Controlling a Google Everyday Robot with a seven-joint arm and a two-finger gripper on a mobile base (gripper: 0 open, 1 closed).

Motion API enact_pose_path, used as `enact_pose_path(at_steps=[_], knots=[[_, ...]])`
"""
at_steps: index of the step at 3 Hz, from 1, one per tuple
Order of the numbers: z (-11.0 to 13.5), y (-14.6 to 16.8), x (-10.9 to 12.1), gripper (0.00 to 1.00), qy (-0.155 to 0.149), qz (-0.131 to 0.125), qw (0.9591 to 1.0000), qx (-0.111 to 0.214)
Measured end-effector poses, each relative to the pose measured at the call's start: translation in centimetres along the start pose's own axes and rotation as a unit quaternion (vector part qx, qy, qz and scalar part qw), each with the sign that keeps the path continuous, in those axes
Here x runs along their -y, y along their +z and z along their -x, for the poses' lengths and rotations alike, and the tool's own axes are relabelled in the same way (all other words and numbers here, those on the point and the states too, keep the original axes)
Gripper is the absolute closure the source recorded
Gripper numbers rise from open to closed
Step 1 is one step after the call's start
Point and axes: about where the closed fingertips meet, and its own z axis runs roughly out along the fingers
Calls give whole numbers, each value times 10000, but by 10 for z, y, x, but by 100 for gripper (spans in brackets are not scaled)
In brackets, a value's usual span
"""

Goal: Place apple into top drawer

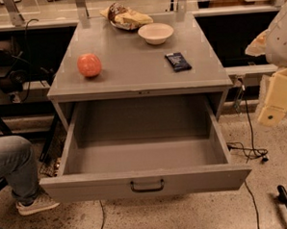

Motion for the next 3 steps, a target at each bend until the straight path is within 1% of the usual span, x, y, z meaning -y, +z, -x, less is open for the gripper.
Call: enact_pose_path(at_steps=[1,2,3], knots=[[0,0,0,0,0,-1,10000,0],[11,9,10,0,48,-62,9999,143],[50,47,49,0,468,-368,9957,715]])
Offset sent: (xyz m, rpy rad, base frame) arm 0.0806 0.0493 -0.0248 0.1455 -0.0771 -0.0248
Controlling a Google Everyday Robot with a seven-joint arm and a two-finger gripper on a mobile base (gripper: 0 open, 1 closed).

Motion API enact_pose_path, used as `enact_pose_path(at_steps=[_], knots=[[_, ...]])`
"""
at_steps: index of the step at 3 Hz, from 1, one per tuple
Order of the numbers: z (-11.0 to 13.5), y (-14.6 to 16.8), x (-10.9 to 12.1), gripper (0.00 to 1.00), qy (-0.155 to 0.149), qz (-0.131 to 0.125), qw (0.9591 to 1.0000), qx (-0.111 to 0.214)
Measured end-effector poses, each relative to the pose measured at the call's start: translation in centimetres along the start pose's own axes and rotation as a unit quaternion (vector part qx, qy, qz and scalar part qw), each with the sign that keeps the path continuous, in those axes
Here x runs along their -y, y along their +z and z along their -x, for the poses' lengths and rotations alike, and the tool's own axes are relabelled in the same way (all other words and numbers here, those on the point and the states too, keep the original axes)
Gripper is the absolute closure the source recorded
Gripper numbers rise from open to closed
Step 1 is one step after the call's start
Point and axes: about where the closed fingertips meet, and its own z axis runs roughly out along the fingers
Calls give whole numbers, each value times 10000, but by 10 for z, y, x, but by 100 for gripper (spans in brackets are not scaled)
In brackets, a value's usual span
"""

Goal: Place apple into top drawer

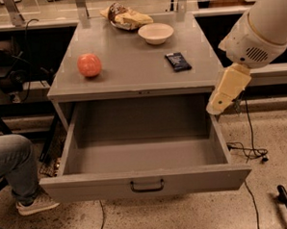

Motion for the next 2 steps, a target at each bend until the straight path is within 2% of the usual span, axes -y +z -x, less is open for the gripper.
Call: enact_pose_path(at_steps=[2], knots=[[1,1,1,0,91,-47,9999,119]])
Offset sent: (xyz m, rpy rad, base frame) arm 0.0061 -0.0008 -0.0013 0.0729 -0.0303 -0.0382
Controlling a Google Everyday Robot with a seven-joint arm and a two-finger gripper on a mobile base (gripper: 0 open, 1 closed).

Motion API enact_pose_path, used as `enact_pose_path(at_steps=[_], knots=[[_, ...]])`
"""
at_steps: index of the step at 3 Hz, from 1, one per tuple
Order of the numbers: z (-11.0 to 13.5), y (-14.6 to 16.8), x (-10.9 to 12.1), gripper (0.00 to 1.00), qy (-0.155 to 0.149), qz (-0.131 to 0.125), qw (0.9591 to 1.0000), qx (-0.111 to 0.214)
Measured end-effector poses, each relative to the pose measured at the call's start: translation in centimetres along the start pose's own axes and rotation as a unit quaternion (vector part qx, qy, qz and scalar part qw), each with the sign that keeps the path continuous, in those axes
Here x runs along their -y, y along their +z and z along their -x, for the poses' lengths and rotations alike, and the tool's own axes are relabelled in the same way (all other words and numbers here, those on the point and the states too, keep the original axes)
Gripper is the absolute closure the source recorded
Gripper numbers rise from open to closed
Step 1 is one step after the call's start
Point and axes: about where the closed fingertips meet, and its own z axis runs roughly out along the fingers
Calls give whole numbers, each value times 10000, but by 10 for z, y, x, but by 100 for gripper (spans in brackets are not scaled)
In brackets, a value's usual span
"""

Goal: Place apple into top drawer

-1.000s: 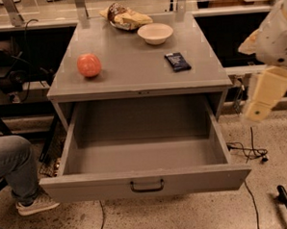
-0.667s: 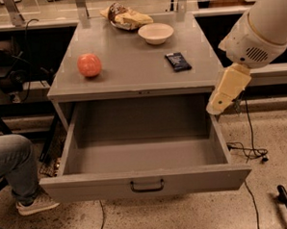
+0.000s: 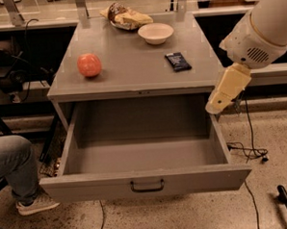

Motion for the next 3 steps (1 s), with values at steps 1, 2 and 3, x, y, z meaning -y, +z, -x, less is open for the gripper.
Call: enact_pose_path(at_steps=[1,2,3], knots=[[36,13,29,0,197,-187,9981,550],[106,39,79,0,425,-180,9891,1396],[153,67,103,0,600,-46,9841,1669]])
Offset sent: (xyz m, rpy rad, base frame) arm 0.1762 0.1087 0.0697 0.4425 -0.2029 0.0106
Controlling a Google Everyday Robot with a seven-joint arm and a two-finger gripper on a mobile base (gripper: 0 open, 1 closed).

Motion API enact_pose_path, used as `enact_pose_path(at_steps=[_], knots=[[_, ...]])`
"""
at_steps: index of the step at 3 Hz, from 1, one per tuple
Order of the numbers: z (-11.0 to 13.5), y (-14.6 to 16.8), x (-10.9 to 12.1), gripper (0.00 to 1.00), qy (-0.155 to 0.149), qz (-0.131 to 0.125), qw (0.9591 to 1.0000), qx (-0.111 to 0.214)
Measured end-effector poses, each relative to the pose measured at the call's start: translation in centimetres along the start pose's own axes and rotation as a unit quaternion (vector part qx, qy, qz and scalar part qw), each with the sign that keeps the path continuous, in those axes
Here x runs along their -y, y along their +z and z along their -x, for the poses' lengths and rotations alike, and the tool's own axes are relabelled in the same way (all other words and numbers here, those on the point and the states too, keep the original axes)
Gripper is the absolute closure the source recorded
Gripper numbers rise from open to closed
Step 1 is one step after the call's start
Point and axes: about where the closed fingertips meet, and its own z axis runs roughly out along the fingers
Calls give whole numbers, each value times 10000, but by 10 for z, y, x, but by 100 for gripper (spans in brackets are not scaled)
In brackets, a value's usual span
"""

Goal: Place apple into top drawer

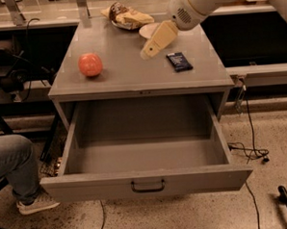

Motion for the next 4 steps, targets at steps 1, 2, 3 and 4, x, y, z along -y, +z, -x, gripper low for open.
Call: enact_pose_path(at_steps=[1,2,3,4], knots=[[36,69,-5,0,2,600,9978,276],[36,69,-5,0,1,601,9978,276],[28,88,-9,0,338,708,9956,521],[27,139,-17,0,862,1018,9846,1132]])
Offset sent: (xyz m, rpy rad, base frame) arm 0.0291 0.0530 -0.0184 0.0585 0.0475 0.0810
